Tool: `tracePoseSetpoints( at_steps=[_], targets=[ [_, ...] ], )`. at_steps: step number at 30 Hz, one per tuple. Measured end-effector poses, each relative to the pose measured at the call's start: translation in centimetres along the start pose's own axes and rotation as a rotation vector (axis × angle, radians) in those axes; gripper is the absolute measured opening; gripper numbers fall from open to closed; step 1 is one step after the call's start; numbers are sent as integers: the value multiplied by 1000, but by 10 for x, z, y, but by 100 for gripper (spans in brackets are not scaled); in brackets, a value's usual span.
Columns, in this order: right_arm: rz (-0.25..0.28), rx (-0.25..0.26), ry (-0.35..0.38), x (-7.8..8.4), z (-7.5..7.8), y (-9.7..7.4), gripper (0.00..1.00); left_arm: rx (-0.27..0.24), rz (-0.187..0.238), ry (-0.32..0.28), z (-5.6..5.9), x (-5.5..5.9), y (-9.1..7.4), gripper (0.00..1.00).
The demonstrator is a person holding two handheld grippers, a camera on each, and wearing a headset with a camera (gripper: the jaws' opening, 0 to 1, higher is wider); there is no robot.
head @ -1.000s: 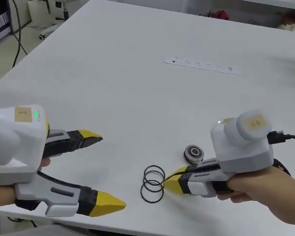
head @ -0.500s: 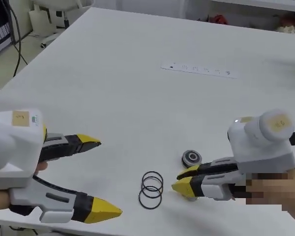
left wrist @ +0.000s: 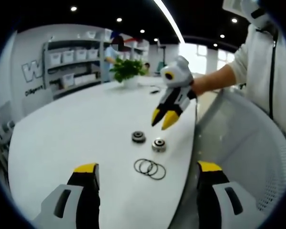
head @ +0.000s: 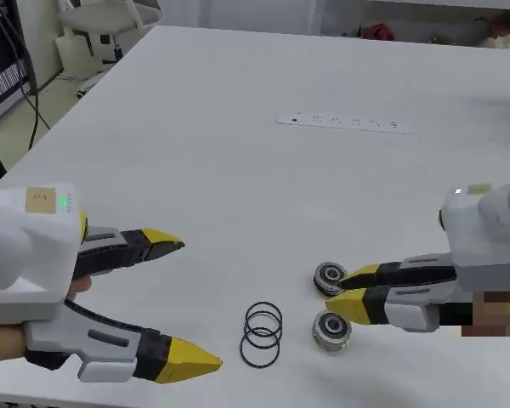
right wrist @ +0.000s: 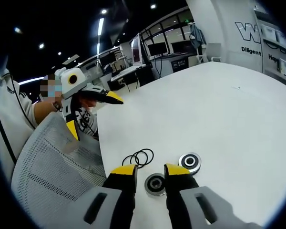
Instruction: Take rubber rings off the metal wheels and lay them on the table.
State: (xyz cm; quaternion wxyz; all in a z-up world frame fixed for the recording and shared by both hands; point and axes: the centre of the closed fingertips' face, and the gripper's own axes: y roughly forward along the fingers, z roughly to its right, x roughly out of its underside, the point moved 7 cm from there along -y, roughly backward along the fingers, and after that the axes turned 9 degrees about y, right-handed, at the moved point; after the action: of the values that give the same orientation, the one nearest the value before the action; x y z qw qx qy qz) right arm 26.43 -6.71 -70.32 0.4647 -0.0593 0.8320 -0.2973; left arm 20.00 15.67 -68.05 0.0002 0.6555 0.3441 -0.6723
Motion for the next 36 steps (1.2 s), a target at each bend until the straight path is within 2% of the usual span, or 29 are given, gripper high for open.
tracePoseSetpoints(
  at_steps=[11, 16, 18, 26, 36],
  targets=[
    [81, 34, 22, 1, 20, -28, 20, -11, 12, 12, 2, -21, 1, 85],
    [103, 47, 50, 5, 30, -32, 20, -6, 15, 42, 2, -33, 5, 84],
    [130, 33, 97, 9, 31, -30, 20, 2, 23, 48, 2, -39, 8, 83],
    [126, 37, 98, 21, 37, -25, 20, 25, 71, 89, -4, -66, 24, 82],
    [118, 40, 97, 21, 49, -21, 20, 83, 78, 136, -13, -79, 55, 80]
  ],
)
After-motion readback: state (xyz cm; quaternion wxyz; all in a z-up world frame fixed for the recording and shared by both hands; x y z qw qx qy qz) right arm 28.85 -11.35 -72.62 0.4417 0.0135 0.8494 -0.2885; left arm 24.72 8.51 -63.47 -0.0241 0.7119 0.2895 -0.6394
